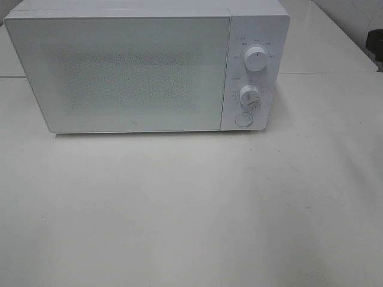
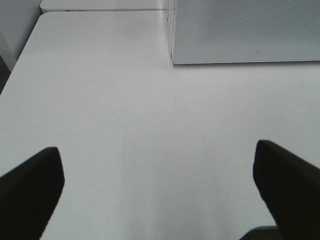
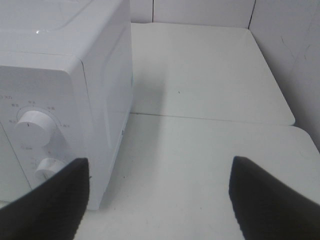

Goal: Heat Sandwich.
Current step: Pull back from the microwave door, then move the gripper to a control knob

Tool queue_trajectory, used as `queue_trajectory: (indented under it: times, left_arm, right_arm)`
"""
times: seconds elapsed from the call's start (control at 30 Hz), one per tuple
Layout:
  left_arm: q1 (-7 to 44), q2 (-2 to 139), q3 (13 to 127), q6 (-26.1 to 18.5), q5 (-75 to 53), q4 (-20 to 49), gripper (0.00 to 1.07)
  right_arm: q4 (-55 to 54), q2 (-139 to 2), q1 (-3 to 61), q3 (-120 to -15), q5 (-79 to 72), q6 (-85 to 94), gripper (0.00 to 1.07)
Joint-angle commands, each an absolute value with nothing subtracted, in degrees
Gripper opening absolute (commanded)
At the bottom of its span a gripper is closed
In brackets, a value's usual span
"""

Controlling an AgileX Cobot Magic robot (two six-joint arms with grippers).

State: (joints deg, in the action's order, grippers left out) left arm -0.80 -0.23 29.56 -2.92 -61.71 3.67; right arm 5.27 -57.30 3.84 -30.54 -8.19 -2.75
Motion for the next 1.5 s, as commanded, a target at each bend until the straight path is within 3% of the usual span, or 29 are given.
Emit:
queue_trajectory:
  times: [0.03, 0.4, 0.6, 0.97, 1.5]
  left_arm:
    - [-1.0, -1.4, 29.6, -2.9, -61.1, 3.9, 0.98]
    - [-1.0, -1.4, 29.6, -2.9, -61.1, 3.9, 0.98]
    - [-1.0, -1.4, 29.6, -2.9, -61.1, 3.9, 0.98]
    - [-1.0, -1.4, 29.6, -2.9, -61.1, 3.9, 0.98]
    - [-1.0, -1.4, 29.6, -2.9, -61.1, 3.9, 0.98]
  right_arm:
    - [5.0, -59.8, 3.6, -26.4, -21.5, -2.3, 0.75]
    - [-5.1, -67.2, 3.6, -17.8, -43.1, 4.0, 0.75]
    - [-10.4, -69.8, 5.7, -15.9, -48.0, 5.0, 0.75]
    - [-27.7, -78.3, 23.6, -15.6, -58.3, 17.0, 0.75]
    - [-45.0, -91.7, 42.1, -18.8, -69.6, 21.8, 0.75]
